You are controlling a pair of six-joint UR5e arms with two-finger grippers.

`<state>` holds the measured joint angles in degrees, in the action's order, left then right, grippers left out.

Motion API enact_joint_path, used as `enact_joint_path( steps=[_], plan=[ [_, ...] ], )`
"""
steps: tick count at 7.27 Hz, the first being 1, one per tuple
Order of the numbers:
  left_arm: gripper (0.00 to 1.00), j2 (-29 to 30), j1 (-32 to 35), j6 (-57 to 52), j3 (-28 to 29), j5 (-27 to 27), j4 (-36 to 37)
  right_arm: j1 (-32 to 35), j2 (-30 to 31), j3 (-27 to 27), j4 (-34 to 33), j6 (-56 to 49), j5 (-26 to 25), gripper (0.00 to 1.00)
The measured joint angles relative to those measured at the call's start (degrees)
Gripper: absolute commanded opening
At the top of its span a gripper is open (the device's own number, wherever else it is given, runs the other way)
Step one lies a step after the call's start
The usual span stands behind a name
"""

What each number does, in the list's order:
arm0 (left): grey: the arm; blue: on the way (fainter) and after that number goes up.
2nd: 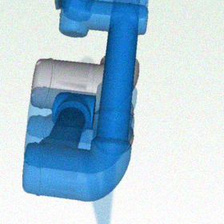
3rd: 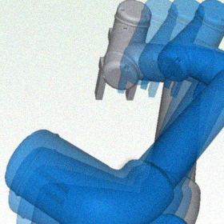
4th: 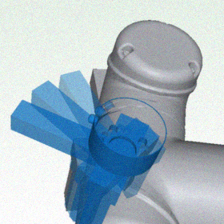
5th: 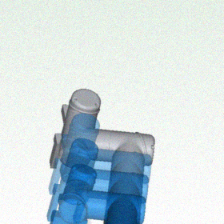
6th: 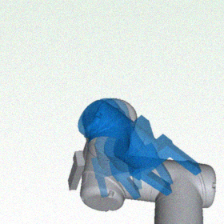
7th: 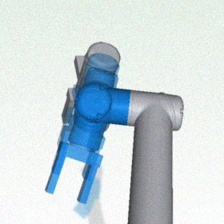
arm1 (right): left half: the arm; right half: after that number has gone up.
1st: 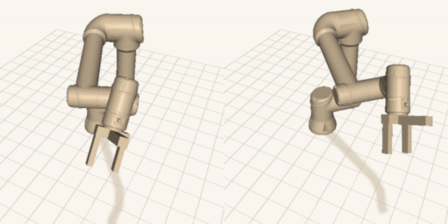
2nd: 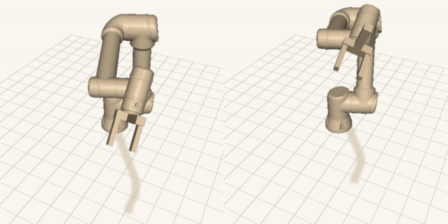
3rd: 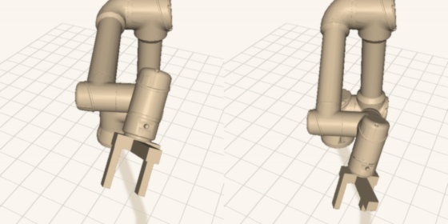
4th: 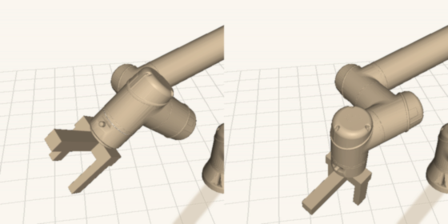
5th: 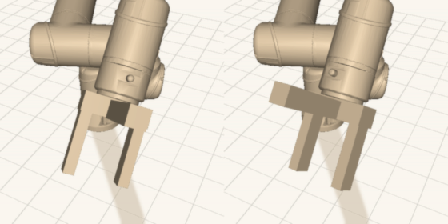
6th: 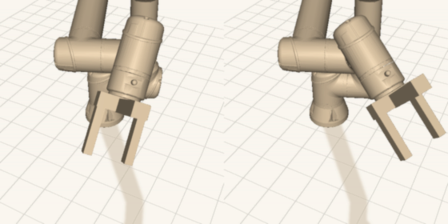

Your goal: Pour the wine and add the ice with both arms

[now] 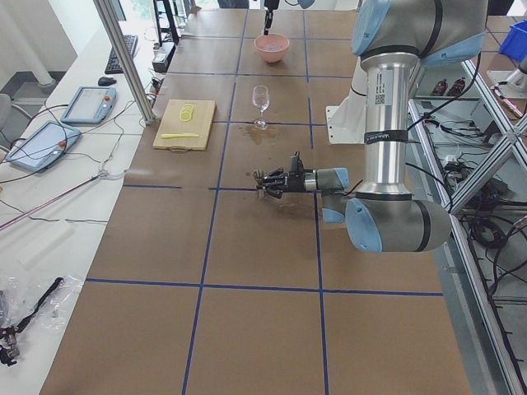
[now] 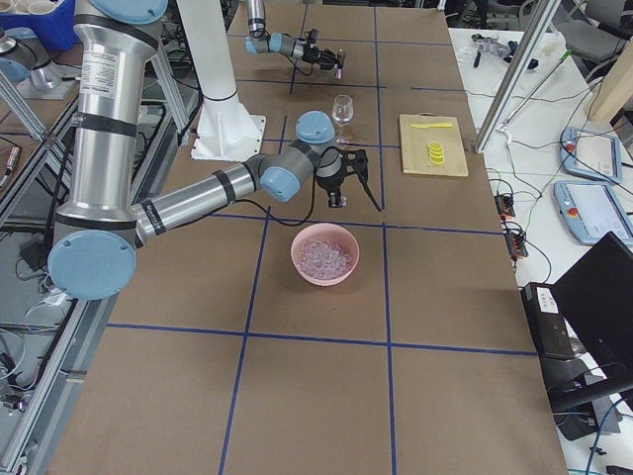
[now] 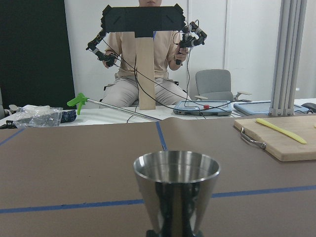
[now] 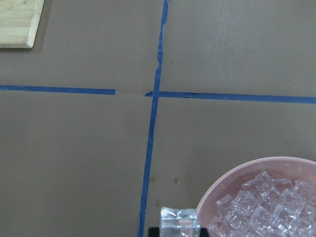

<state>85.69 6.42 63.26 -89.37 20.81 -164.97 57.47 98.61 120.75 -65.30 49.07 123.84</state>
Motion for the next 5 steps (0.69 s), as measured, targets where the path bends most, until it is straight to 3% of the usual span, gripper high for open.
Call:
enact_joint_path(
  steps=[4, 5],
  plan=[
    [0.40, 0.64, 0.00, 0.20, 0.53, 0.94, 0.00, -0.07, 0.00, -0.06, 0.00, 0.06, -0.03, 0.00],
    [0.51, 0.73, -0.01, 0.20, 0.57, 1.05, 0.00, -0.07, 0.00, -0.09, 0.00, 0.06, -0.04, 0.00]
  ],
)
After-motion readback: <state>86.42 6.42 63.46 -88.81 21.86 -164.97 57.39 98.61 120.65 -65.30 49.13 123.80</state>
